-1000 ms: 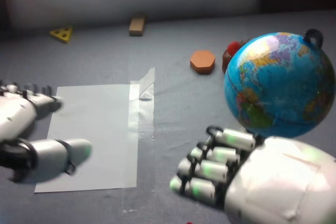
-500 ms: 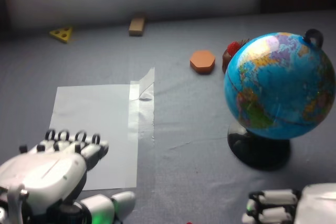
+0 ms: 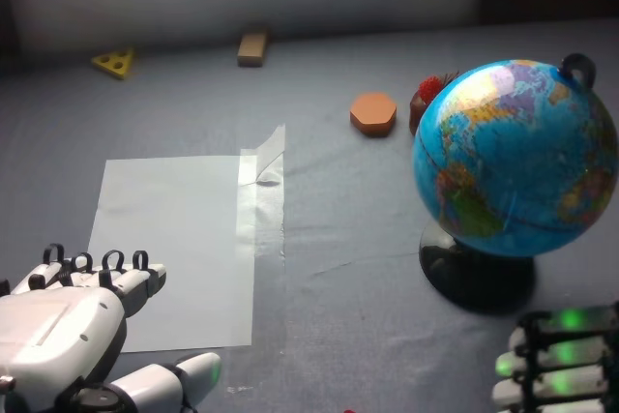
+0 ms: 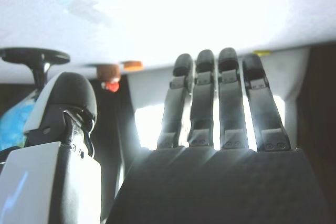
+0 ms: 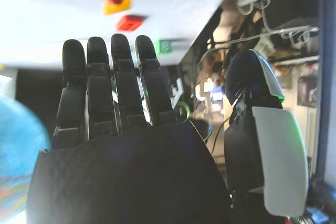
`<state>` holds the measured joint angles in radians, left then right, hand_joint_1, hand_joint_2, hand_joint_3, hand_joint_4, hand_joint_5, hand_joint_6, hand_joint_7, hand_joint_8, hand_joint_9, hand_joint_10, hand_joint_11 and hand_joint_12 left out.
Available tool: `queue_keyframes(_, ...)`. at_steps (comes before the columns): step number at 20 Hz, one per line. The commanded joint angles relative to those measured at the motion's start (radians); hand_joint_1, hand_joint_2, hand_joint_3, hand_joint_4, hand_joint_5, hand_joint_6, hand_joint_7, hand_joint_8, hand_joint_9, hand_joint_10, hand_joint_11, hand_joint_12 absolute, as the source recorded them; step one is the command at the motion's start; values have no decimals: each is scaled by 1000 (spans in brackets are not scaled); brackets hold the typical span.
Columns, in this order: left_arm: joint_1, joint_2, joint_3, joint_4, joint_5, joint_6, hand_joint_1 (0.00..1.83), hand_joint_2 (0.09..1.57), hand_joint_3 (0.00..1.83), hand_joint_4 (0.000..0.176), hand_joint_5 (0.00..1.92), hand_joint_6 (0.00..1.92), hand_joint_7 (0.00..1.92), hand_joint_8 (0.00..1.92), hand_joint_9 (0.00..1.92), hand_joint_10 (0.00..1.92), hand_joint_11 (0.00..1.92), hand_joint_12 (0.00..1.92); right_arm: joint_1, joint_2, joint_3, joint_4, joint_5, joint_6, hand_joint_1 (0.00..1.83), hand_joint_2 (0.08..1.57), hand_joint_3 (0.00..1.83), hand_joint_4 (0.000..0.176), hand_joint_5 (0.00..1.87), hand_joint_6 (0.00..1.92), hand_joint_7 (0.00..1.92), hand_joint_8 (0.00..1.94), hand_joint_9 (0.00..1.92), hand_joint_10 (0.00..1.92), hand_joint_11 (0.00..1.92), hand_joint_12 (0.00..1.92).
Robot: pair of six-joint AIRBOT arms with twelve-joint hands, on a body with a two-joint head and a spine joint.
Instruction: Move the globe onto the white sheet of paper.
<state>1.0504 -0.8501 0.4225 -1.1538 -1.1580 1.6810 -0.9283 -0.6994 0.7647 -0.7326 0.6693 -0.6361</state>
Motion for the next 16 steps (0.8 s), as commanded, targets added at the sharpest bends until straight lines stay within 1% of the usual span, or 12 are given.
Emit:
queue_keyframes(1, 2, 2, -2, 46, -87, -15, 234, 1133, 0, 0, 249, 1, 259, 0, 226, 3, 0, 276, -5, 0, 15, 22, 121, 18, 41, 1154, 3, 0, 310, 15, 330, 9, 264, 17, 0, 690)
queue_keyframes(2, 4, 1, -4, 46, -105, -30, 229, 1135, 1, 0, 236, 2, 243, 2, 208, 3, 0, 225, -11, -6, 42, 22, 145, 16, 40, 1154, 3, 0, 319, 17, 331, 9, 268, 18, 0, 686)
queue_keyframes(4, 6, 4, -5, 45, -108, -48, 223, 1138, 2, 0, 232, 1, 237, 1, 203, 2, 0, 211, -5, -37, 107, 22, 163, 1, 34, 1155, 3, 0, 320, 15, 333, 7, 272, 18, 0, 675)
queue_keyframes(5, 6, 4, -5, 42, -108, -54, 207, 1148, 4, 0, 237, 2, 235, 0, 205, 2, 0, 231, 3, -48, 124, 21, 156, 5, 34, 1155, 3, 0, 298, 5, 332, 6, 271, 17, 0, 673)
queue_keyframes(6, 5, 3, -6, 43, -108, -57, 189, 1155, 6, 0, 233, 0, 229, 0, 202, 0, 0, 241, 14, -67, 156, 8, 145, 27, 35, 1155, 3, 0, 293, 3, 328, 4, 270, 16, 0, 672)
queue_keyframes(8, 4, 4, -12, 42, -108, -57, 183, 1158, 4, 0, 228, 0, 209, 1, 180, 1, 0, 183, 35, -102, 224, -28, 144, 98, 35, 1156, 3, 0, 299, 5, 318, 0, 268, 15, 0, 671)
queue_keyframes(12, 3, 4, -21, 35, -108, -50, 186, 1158, 2, 0, 231, 1, 220, 4, 183, 2, 0, 188, 72, -151, 339, -98, 139, 209, 34, 1156, 2, 0, 309, 8, 307, 0, 273, 16, 0, 675)
queue_keyframes(16, -7, 6, -19, 30, -108, -51, 187, 1158, 2, 0, 230, 0, 221, 4, 181, 1, 0, 190, 102, -167, 409, -121, 162, 262, 34, 1156, 2, 0, 309, 8, 310, 2, 272, 15, 0, 677)
